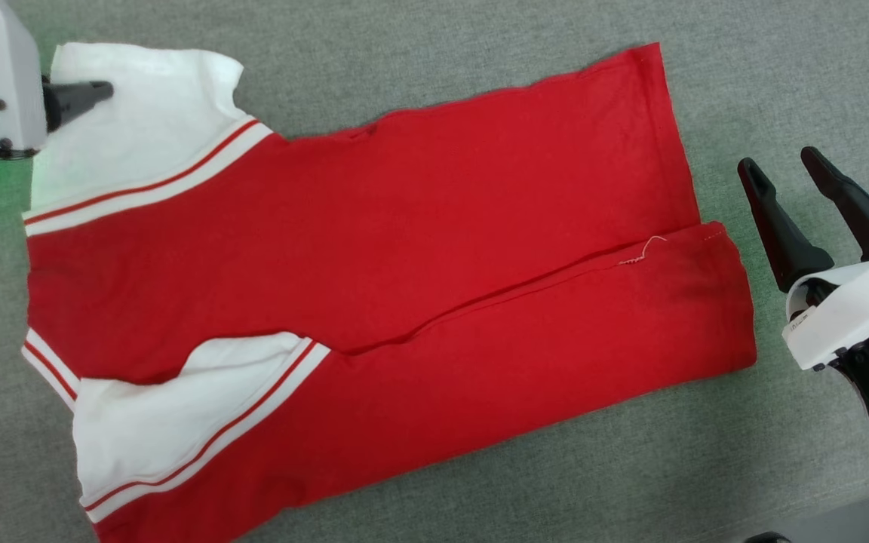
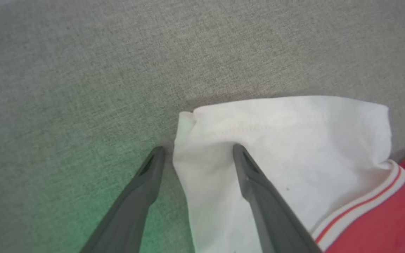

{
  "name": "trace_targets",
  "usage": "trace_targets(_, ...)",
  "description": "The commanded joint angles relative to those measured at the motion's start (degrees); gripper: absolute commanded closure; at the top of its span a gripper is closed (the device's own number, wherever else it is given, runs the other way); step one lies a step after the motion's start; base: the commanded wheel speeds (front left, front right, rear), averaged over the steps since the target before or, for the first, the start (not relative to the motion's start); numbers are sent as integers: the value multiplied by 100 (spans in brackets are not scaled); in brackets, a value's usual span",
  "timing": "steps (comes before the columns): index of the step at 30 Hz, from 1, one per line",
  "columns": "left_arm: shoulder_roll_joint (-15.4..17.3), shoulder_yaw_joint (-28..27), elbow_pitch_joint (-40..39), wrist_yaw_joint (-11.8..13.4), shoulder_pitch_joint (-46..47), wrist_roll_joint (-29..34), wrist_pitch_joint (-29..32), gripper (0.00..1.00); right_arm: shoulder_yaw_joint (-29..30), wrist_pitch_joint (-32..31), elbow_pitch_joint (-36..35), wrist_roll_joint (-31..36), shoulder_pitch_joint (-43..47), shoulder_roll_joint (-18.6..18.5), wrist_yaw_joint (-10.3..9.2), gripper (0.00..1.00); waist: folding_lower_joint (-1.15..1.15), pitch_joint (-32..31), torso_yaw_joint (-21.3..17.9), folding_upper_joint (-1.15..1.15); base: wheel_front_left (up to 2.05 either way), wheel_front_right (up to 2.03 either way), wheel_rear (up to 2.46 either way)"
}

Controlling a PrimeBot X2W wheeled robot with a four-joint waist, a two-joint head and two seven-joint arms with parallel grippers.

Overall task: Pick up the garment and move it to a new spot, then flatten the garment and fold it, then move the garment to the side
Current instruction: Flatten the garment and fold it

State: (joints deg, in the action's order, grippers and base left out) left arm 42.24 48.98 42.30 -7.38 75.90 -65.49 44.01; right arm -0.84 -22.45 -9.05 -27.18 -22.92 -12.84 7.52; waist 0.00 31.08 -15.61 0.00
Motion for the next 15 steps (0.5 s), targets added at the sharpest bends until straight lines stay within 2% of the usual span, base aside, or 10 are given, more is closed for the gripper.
trace_targets(1, -79, 145, 14, -16, -127, -56, 75, 0, -2, -22, -11, -36, -67, -6, -7, 0, 0, 40, 0, 0, 0, 0, 0)
trace_targets(2, -78, 179, -11, -16, -91, -81, 79, 0, 18, -43, -26, -56, -90, -15, -7, 0, 0, 80, 6, 0, 0, 0, 0)
trace_targets(4, -100, 245, -56, -16, -28, -133, 72, 59, 13, -113, -43, -68, -163, -44, -7, 0, 0, 152, 28, 0, 0, 0, 0)
trace_targets(5, -112, 281, -80, -16, 5, -145, 57, 100, 1, -166, -54, -96, -200, -56, -7, 0, 0, 186, 42, 0, 0, 0, 0)
trace_targets(10, -153, 449, -144, -16, 154, -222, -81, 100, -145, -638, -17, -124, -613, -234, -7, 0, 0, 282, 144, 0, 0, 0, 0)
trace_targets(15, -232, 623, -311, -17, 337, -344, -204, 100, -482, -1504, 347, -37, -1436, -514, -8, 0, 0, 364, 330, 0, 0, 0, 0)
